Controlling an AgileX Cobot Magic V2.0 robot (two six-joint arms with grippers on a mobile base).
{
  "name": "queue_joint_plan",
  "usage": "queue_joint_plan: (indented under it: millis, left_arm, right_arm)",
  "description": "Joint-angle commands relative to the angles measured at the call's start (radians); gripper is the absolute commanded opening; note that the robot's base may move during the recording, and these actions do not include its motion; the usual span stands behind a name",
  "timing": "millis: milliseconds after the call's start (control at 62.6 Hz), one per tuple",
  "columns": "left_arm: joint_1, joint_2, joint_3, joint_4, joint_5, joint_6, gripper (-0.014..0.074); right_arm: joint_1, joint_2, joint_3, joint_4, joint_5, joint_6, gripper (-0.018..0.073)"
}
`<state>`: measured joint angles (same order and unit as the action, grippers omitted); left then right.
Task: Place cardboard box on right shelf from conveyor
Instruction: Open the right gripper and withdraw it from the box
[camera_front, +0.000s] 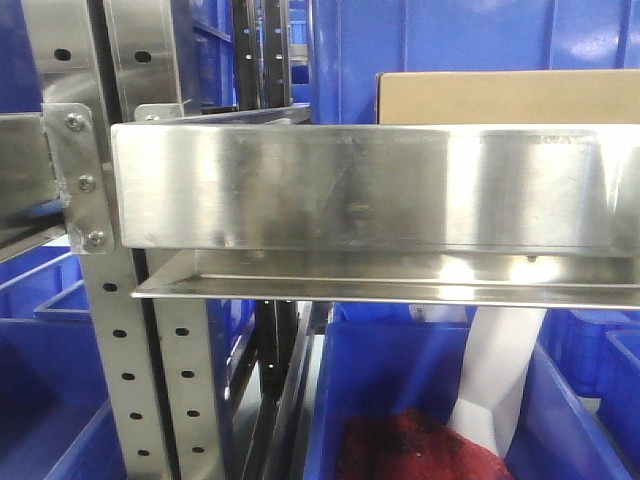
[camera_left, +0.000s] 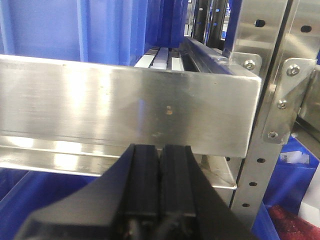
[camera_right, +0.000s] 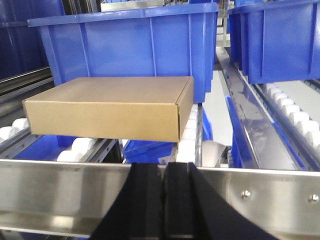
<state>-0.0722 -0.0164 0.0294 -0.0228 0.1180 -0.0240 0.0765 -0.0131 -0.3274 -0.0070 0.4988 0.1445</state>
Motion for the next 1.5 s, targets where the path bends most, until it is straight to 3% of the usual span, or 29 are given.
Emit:
queue_joint_plan:
  millis: [0, 160, 304, 1486]
  left_arm:
    - [0.000, -0.008, 0.010, 0.001, -0.087, -0.005, -0.0116]
    - [0.000, -0.008, 0.010, 0.001, -0.087, -0.005, -0.0116]
    - [0.000, -0.008, 0.010, 0.001, -0.087, -0.005, -0.0116]
    - [0.000, -0.008, 0.010, 0.001, -0.087, -0.005, -0.0116]
  right_arm:
    - [-0.007, -0.001, 0.025, -0.020, -0.174, 0.000, 0.0046]
    - [-0.008, -0.015, 0.190, -0.018, -0.458, 0.000, 0.0046]
    - [-0.008, -0.015, 0.310, 0.047, -0.569, 0.000, 0.0046]
    - [-0.009, -0.015, 0.342, 0.060, -0.563, -0.004, 0.0046]
